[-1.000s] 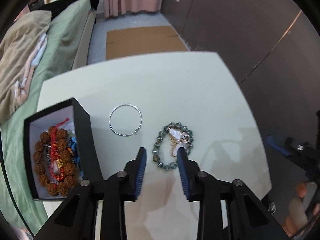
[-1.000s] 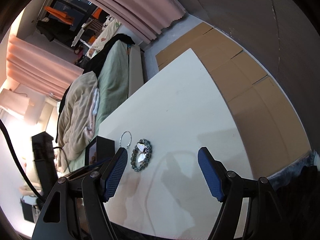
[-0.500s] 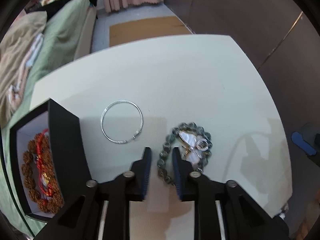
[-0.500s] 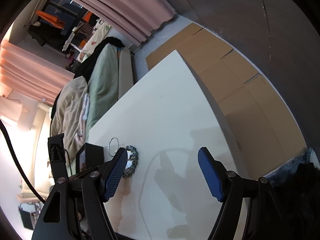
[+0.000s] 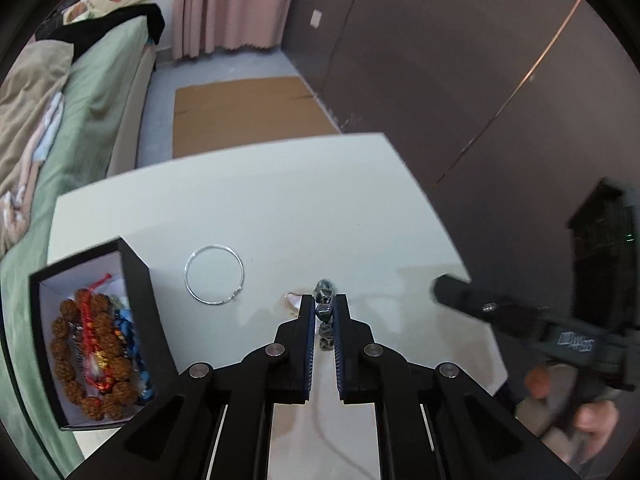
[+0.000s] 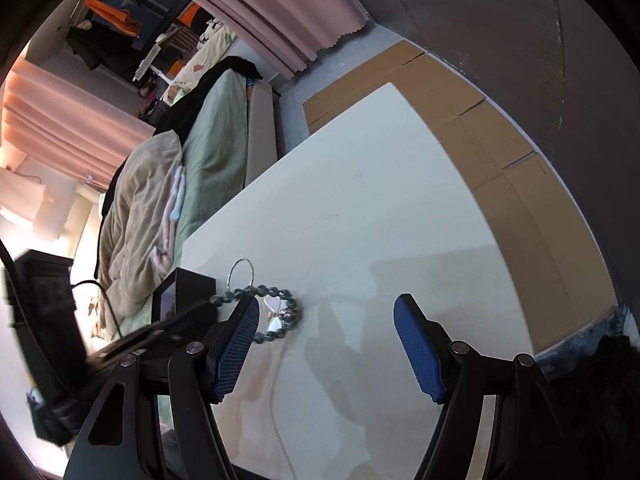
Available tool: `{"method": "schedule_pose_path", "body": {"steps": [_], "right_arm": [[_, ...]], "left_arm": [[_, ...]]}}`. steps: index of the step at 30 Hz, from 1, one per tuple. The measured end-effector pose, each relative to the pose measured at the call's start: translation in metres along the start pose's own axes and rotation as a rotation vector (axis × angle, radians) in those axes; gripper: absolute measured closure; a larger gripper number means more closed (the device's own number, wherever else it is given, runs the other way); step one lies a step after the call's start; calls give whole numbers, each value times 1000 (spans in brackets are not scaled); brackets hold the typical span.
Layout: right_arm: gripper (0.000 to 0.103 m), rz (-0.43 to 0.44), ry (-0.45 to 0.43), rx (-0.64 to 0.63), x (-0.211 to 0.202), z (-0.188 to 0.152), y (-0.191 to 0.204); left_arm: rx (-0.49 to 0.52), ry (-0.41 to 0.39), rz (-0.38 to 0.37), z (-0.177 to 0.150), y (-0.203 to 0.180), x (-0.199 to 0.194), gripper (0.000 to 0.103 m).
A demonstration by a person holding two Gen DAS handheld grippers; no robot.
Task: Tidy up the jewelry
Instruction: 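Carry the beaded bracelet into the box with the left gripper while the right gripper grasps the small dark ring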
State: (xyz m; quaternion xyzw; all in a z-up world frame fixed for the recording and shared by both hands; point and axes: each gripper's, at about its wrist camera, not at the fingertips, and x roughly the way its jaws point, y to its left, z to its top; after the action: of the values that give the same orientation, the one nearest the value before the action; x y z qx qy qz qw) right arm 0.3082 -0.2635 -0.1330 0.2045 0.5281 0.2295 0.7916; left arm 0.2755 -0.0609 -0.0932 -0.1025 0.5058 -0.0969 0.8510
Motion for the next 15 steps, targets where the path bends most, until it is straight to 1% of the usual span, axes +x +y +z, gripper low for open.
{"method": "schedule_pose_path", "body": {"steps": [2,4,7,11,14,15], "right_arm": [[35,-3,11,-10,4,-1,5],[42,-4,22,-21,9,-2,11],[48,-11,39,-40,16,-3,19],[52,-25,59,-67,26,-6,29],[60,-43,86,-93,35,-9,37],[65,-50,96,-102,39,-10,40]], "left_arm": [[5,-23,6,1,3,-9,95],[-6,-42,7,1,10,-20,95],[-24,-60,0,0,21,-30,95],[-43,-85,5,0,39,-42,95],[-67,-97,5,-3,53,-50,95],[-75,-103,5,-4,58,-53,95]]}}
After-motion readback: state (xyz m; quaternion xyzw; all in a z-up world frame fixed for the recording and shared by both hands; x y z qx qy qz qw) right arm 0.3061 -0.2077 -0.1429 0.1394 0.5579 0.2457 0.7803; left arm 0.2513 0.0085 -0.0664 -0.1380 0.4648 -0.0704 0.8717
